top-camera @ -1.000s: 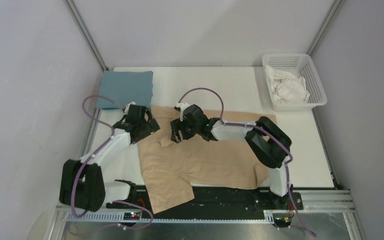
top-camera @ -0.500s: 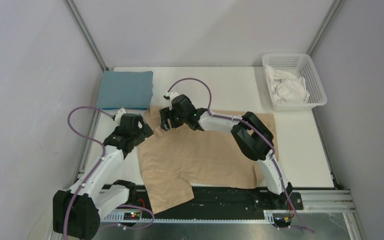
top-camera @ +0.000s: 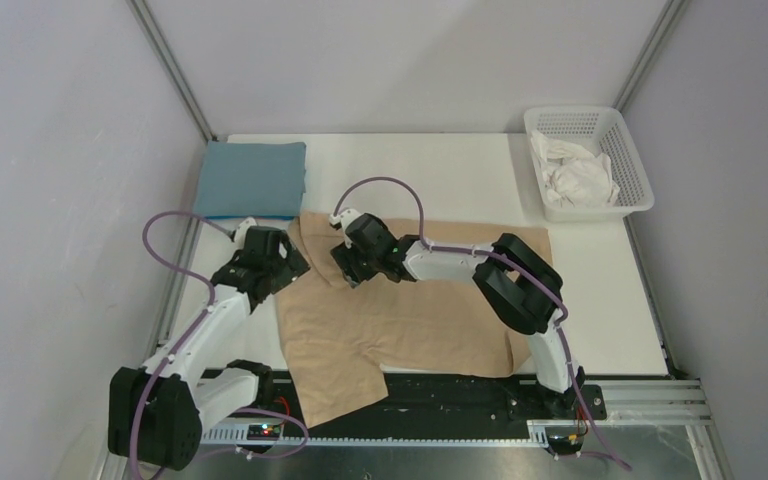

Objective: Fold and stack the t-shirts
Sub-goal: Fold the flattened tshirt in 1/3 of the way

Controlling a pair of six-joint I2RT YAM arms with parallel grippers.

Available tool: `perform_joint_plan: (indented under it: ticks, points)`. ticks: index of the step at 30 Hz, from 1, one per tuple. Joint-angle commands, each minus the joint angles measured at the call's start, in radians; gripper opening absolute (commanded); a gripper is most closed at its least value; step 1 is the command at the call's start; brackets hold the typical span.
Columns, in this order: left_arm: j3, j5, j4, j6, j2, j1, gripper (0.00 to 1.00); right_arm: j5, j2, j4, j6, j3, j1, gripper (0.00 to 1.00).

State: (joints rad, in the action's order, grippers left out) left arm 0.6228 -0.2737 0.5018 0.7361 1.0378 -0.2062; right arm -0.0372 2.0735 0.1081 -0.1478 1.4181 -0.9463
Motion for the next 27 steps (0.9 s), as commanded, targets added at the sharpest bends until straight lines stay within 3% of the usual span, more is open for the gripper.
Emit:
perform_joint_plan:
  ticks: [1, 8, 17, 22, 27]
  points:
    - [0.002, 0.092, -0.021, 0.009, -0.037, 0.002, 1.0, 0.03, -0.059, -0.036, 0.021, -0.011, -0.004, 0.66]
    - [-0.097, 0.124, -0.027, 0.033, -0.171, -0.012, 1.0, 0.259, -0.011, -0.2, -0.183, 0.056, 0.008, 0.69]
    - [-0.12, 0.145, -0.022, 0.053, -0.234, -0.012, 1.0, 0.252, 0.026, -0.254, -0.422, 0.146, 0.07, 0.75]
    - [-0.104, 0.159, -0.024, 0.042, -0.199, -0.014, 1.0, 0.162, -0.071, -0.161, -0.406, 0.05, 0.102, 0.75]
    - [-0.054, 0.109, -0.036, 0.034, -0.115, -0.015, 1.0, 0.101, -0.133, -0.117, -0.195, -0.043, 0.083, 0.69]
